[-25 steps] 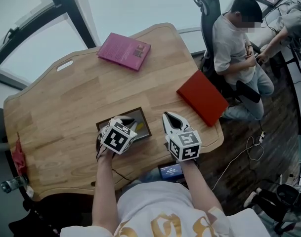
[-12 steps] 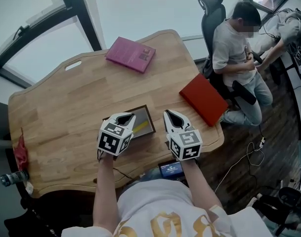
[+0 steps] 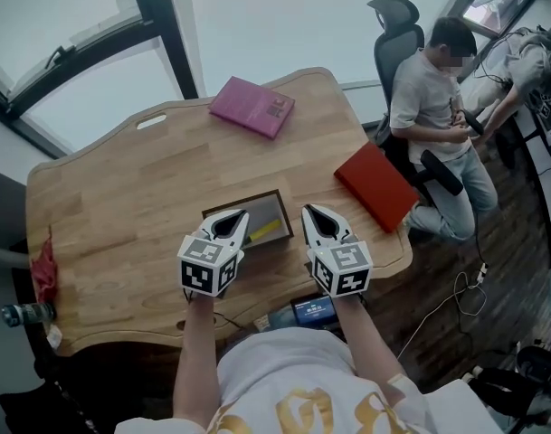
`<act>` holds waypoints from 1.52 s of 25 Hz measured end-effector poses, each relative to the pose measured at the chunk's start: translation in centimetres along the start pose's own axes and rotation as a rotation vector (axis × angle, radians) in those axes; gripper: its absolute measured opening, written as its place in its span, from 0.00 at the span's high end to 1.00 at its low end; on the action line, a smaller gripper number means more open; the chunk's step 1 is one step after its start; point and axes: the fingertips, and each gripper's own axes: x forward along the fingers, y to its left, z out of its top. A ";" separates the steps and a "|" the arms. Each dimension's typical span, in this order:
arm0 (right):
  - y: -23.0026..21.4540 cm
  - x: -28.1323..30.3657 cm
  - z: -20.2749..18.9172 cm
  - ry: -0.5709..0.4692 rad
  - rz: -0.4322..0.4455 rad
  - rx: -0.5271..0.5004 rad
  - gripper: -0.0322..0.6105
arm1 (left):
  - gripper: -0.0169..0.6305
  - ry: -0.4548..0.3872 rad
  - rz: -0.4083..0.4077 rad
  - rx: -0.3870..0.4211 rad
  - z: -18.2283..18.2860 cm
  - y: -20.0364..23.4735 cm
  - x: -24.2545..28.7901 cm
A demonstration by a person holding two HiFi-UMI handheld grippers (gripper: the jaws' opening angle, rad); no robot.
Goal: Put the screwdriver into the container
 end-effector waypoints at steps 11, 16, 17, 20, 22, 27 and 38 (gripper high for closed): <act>3.1 -1.9 1.9 -0.078 0.037 -0.014 0.90 | 0.95 -0.146 0.151 0.000 1.6 1.2 -4.5; 3.8 -2.5 2.2 -0.097 0.047 -0.021 0.90 | 0.95 -0.206 0.197 0.047 2.5 0.7 -5.8; 3.8 -2.5 2.3 -0.101 0.048 -0.022 0.90 | 0.95 -0.218 0.192 0.039 2.6 0.6 -5.9; 3.9 -2.8 2.6 -0.112 0.049 -0.026 0.90 | 0.95 -0.204 0.215 0.063 2.5 0.5 -6.0; 3.9 -2.9 2.7 -0.116 0.050 -0.028 0.90 | 0.95 -0.193 0.223 0.077 2.5 0.4 -6.1; 3.6 -3.1 3.1 -0.126 0.042 -0.027 0.90 | 0.95 -0.186 0.242 0.103 2.7 0.3 -6.0; 3.2 -3.1 2.7 -0.127 0.045 -0.008 0.90 | 0.95 -0.185 0.246 0.125 2.8 0.2 -5.8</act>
